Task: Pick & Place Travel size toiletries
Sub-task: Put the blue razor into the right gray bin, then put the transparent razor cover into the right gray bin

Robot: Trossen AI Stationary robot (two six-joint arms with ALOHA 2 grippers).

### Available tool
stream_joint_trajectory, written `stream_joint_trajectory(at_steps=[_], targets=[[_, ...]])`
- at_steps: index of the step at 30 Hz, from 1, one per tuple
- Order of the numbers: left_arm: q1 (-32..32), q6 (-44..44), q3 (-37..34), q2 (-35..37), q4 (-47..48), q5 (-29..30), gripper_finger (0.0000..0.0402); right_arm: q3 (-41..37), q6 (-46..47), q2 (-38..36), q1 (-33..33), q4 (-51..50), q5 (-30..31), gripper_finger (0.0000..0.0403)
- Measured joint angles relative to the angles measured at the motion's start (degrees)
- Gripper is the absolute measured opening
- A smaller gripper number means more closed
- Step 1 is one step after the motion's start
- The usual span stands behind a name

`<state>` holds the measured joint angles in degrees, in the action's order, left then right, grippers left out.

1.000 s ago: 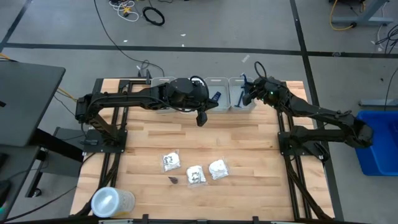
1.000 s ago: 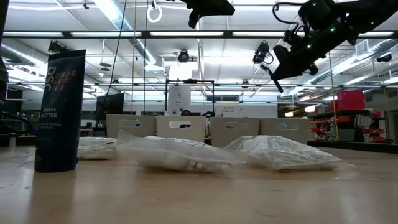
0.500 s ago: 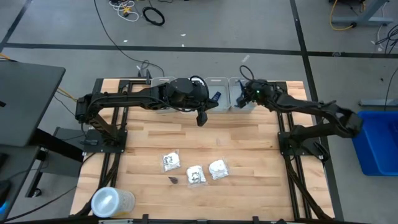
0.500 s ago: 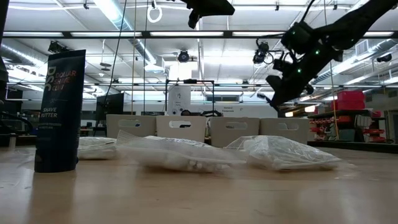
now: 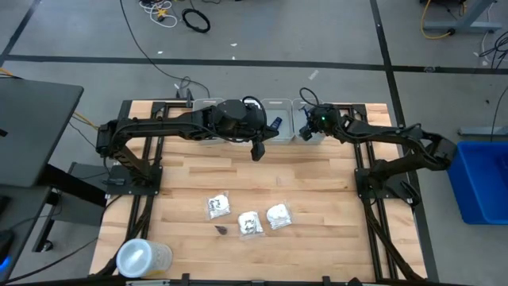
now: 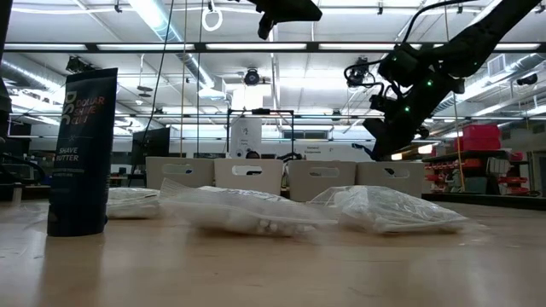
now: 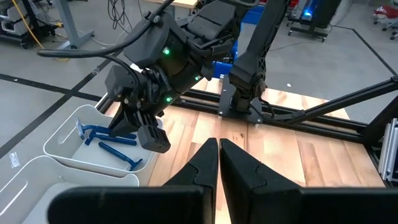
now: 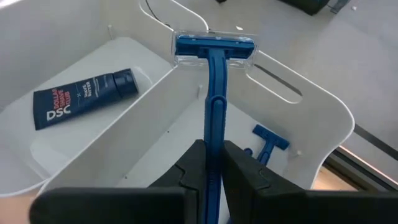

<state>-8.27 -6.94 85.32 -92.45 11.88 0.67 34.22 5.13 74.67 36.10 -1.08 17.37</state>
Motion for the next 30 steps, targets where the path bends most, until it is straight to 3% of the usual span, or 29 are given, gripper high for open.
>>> stream_joint_trajectory(at_steps=[10, 23, 30], targets=[[0.0, 0.0, 0.0, 0.0, 0.0, 2.2, 0.0025, 0.0, 0.0, 0.0, 0.0, 0.0, 2.7, 0.0066], [-0.2, 0.6, 0.0, 0.0, 0.1, 4.7, 0.0025, 0.0, -3.9, 0.0, 0.0, -3.0, 3.2, 0.0188], [-0.3, 2.5, 0.0, 0.0, 0.2, 4.1, 0.0025, 0.0, -9.9, -0.7, -0.2, -3.5, 3.1, 0.0228]])
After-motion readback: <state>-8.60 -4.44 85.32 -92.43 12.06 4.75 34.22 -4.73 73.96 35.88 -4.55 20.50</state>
